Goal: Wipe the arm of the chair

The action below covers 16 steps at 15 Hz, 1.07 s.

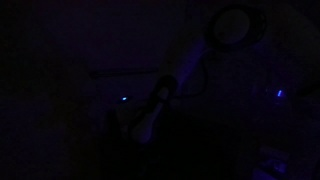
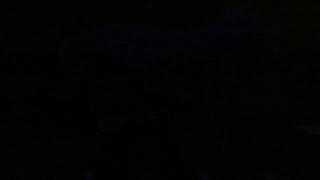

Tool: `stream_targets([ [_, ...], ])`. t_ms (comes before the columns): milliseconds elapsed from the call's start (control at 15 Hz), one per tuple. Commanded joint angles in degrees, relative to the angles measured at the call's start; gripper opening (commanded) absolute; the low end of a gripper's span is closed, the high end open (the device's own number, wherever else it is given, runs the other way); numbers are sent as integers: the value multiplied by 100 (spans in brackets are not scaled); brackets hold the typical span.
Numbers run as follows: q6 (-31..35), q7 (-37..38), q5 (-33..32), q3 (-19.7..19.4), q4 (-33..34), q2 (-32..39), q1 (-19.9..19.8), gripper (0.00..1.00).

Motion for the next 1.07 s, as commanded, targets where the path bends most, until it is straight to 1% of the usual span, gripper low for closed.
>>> stream_targets([
  [0, 87, -621, 474, 400, -134, -29, -414, 11],
  [67, 37, -753, 578, 446, -109, -43, -476, 7],
  [200, -17, -1060, 789, 546, -81, -87, -616, 9],
  [333, -127, -1289, 923, 555, -1, -156, -700, 6],
  [400, -180, -1366, 963, 554, 63, -187, -734, 8],
  [600, -286, -1277, 877, 349, 303, -324, -647, 8],
  [733, -305, -1197, 815, 230, 584, -353, -605, 8],
  [867, -374, -1146, 766, 134, 990, -288, -578, 8],
  [1000, -513, -1016, 649, -14, 1498, -73, -476, 8],
])
